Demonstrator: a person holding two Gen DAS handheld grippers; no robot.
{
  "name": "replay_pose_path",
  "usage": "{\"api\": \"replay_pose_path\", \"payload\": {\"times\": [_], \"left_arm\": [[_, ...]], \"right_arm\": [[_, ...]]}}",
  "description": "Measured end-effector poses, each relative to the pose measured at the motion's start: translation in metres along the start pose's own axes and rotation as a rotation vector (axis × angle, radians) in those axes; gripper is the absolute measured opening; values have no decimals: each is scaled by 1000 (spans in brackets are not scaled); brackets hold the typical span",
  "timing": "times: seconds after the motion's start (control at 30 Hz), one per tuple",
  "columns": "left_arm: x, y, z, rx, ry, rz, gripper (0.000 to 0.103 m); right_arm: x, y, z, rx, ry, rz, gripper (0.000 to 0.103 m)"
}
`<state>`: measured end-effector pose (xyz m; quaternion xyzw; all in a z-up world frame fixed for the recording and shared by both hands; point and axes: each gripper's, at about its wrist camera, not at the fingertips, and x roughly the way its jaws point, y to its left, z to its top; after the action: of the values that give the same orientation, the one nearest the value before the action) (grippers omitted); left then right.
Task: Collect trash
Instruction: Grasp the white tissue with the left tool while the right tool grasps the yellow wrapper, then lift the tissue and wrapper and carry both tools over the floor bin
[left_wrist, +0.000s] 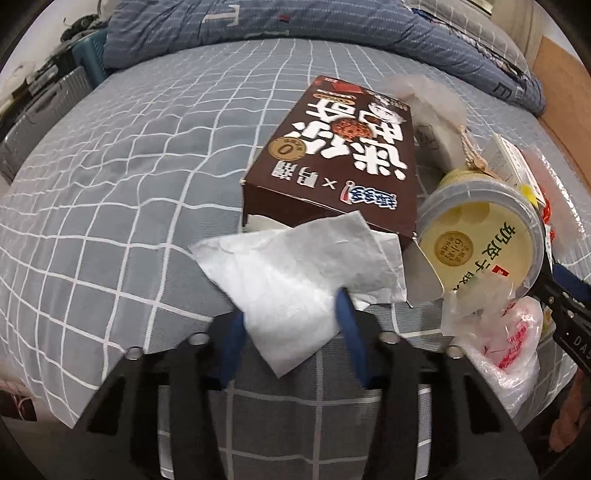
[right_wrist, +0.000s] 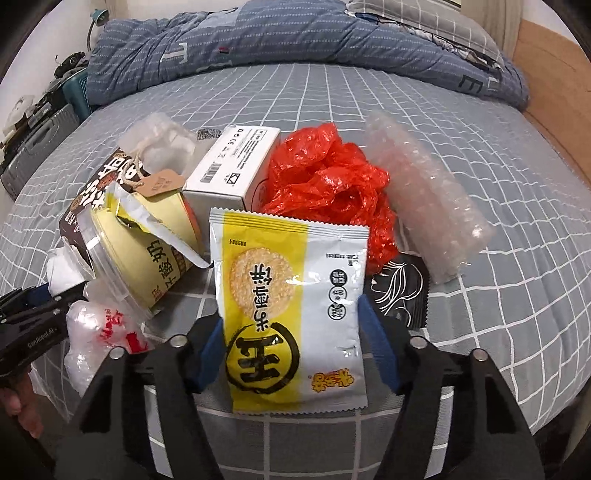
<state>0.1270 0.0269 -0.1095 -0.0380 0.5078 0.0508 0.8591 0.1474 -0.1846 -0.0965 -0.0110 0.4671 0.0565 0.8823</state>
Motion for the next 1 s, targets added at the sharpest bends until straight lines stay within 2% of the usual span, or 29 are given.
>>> {"api": "replay_pose_path", "payload": {"times": [0.03, 0.07, 0.17, 0.3, 0.37, 0.43, 0.73, 1.0], "left_arm": [[-1, 2, 1, -6, -1, -5, 31], [-1, 5, 2, -13, -2, -12, 21], [-1, 9, 5, -17, 4, -49, 7], [-7, 7, 4, -3, -6, -55, 5], [-12, 7, 5, -2, -18, -56, 5], [-15, 7, 5, 1, -28, -56, 5], [-34, 7, 4, -7, -50, -88, 4], [-56, 5, 2, 14, -103, -103, 4]], "right_arm": [[1, 1, 0, -2, 6, -4, 56], [2, 0, -1, -2, 10, -6, 53], [3, 0, -1, 0, 17, -5, 47], [-1, -2, 0, 0, 10, 9, 38], [-4, -2, 1, 5, 11, 27, 26], [-6, -3, 2, 14, 16, 48, 9], [-17, -5, 4, 19, -4, 60, 7], [-36, -3, 6, 8, -31, 67, 6]]}}
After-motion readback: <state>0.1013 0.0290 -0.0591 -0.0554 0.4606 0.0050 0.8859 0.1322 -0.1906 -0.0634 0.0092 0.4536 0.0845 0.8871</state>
